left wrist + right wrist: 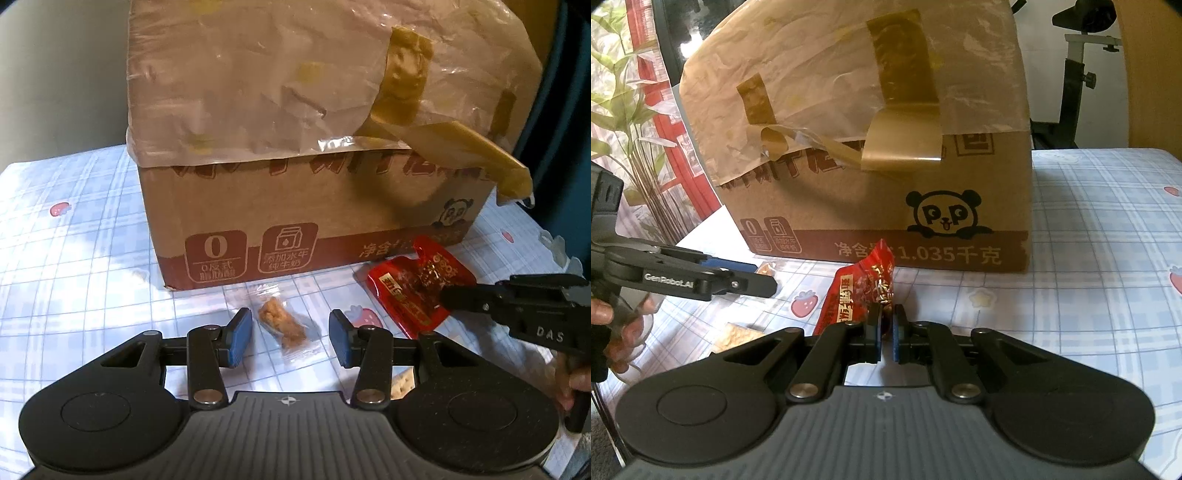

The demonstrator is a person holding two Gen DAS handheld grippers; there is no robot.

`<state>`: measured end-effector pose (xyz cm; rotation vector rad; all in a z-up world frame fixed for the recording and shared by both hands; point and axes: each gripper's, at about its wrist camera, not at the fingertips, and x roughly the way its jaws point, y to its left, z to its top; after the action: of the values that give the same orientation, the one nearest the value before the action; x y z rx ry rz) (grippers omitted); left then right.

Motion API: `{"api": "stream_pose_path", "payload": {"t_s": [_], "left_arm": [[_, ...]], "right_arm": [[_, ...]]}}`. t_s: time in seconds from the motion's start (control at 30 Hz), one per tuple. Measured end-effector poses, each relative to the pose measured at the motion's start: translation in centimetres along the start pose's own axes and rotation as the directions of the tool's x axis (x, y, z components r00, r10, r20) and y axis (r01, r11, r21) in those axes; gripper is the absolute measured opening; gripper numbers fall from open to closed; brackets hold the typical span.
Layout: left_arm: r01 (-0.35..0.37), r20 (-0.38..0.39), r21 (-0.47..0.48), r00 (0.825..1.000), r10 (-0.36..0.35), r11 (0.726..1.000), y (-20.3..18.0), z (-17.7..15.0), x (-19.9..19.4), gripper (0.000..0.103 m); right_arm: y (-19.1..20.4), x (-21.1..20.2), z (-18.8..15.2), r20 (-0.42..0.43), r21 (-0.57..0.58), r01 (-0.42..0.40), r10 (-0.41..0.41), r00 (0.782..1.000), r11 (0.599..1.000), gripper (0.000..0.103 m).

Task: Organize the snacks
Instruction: 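Grasp the small clear brown packet with the left tool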

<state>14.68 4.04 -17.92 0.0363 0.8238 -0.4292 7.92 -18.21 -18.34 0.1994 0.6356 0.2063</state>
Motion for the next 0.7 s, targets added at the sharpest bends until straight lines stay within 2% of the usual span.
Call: {"api": "stream_pose_path", "payload": {"t_s": [0.27, 0.37, 0.57, 0.7], "left_arm": [[-0.034, 0.003, -0.081, 0.999, 0.035, 0.996, -1.0, 0.3, 0.7, 0.047], [-0.084, 0.004, -0.071, 0.996, 0.085, 0.994, -1.3, 0.2, 0.9, 0.018], [-0.069, 0.007, -0.010, 0.998, 0.069, 0.998, -2.6, -0.6, 0.2, 0.018], [-0.061, 0.037, -0.015, 0.997, 0.062, 0.998, -2.9, -0.6, -1.2, 0.018]], "right_arm": [[0.0, 0.0, 0.0, 0.000, 0.000, 0.000, 0.000, 1.000, 1.000, 0.006], [0.0, 0.0, 0.0, -0.001, 0.002, -0.002, 0.002, 1.000, 1.000, 0.006], [0.1, -0.1, 0.0, -0.002, 0.001, -0.003, 0.003, 1.000, 1.000, 0.006], [0.0, -0.3, 0.2, -0.008, 0.005, -0.010, 0.010, 1.000, 1.000, 0.005]]}}
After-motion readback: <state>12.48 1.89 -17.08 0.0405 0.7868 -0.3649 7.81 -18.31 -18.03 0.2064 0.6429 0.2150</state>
